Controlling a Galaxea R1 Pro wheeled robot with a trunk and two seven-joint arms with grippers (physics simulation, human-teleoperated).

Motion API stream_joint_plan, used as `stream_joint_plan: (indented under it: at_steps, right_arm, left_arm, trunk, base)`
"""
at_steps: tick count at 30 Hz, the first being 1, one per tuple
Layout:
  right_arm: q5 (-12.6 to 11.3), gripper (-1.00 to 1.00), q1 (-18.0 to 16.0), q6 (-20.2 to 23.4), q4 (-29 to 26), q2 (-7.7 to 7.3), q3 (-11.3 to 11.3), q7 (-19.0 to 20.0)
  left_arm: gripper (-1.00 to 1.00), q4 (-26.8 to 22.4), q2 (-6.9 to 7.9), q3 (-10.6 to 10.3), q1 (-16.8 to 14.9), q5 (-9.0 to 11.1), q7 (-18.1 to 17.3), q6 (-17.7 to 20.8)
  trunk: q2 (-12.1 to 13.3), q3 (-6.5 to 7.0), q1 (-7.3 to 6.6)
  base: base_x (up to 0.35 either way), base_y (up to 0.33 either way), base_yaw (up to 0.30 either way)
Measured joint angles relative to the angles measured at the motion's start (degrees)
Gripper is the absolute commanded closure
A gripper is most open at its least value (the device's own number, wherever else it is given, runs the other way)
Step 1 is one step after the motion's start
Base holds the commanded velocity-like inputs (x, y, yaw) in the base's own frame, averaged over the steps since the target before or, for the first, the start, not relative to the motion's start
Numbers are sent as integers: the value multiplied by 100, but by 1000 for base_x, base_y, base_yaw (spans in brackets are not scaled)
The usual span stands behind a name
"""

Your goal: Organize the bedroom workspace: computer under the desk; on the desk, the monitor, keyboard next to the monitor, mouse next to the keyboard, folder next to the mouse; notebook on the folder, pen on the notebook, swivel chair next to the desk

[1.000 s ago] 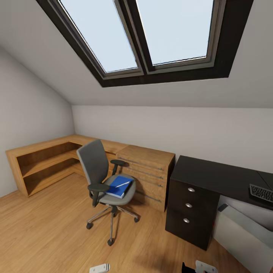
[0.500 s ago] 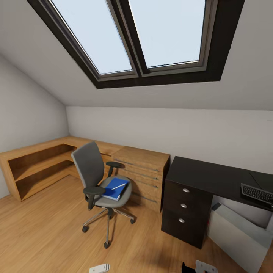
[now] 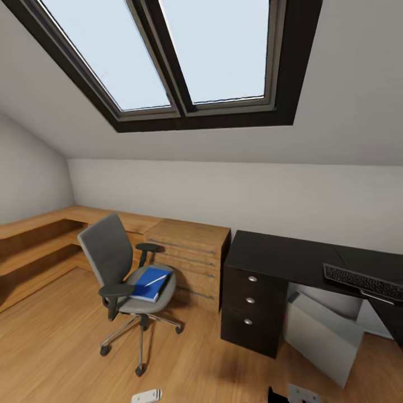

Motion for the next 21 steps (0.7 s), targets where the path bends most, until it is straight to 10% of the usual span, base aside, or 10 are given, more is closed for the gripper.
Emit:
stream_joint_plan:
  at_steps: [21]
  right_arm:
    - [5, -100, 27, -79, 0, 45, 0, 9]
  left_arm:
    - [-100, 0, 6, 5, 1, 0, 0, -10]
  trunk:
    - [843, 455, -462]
  base:
    - [0, 0, -247]
